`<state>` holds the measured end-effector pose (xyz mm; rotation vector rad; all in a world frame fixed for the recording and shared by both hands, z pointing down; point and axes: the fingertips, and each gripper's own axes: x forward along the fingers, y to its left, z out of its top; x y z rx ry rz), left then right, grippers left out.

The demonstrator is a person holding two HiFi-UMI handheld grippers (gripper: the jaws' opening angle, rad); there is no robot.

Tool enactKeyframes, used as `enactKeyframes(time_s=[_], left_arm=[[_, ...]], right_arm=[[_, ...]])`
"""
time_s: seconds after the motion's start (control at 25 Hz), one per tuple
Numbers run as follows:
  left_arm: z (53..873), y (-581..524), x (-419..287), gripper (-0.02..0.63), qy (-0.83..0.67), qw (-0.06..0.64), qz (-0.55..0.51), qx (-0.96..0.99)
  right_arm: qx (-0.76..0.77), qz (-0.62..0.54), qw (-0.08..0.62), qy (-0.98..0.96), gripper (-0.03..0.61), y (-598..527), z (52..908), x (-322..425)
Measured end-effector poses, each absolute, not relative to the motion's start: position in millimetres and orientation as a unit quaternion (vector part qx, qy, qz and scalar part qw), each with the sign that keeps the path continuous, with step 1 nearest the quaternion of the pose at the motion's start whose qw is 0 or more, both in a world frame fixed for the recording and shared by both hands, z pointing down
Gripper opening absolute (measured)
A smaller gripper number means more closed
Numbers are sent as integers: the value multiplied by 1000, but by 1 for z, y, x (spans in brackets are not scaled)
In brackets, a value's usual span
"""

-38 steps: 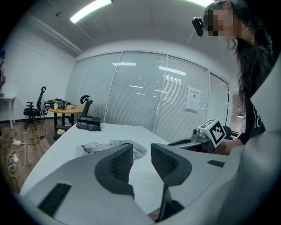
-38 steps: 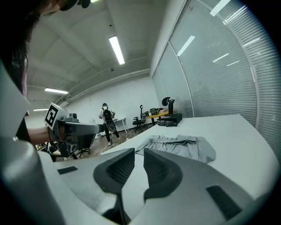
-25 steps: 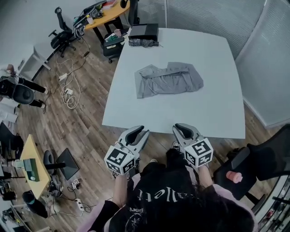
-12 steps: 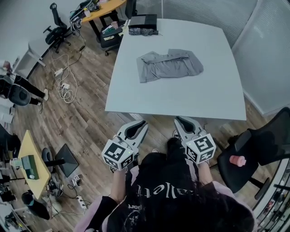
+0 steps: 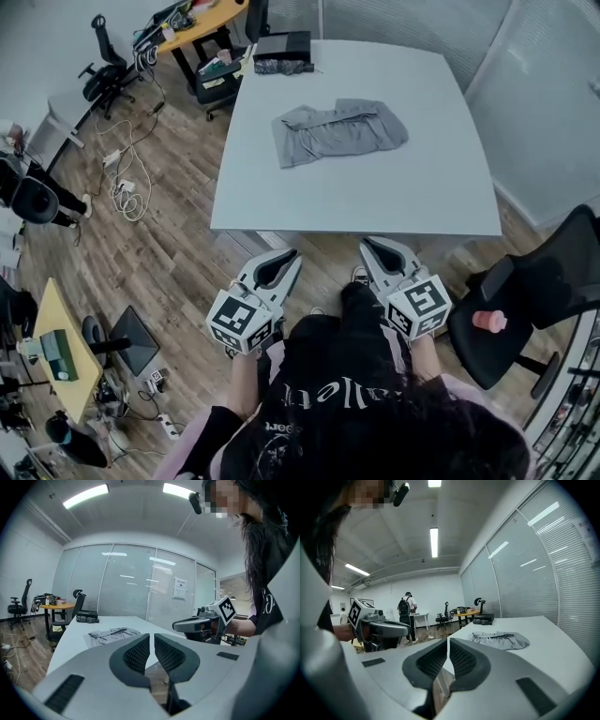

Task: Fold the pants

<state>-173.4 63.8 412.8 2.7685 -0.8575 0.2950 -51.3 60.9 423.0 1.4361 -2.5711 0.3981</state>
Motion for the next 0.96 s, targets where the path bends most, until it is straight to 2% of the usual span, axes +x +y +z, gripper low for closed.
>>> enactKeyframes(time_s=[0.96], left_arm=[[414, 59, -154, 51, -275, 111, 100, 950]], right_arm=[[476, 124, 100, -865, 31, 57, 427, -45]])
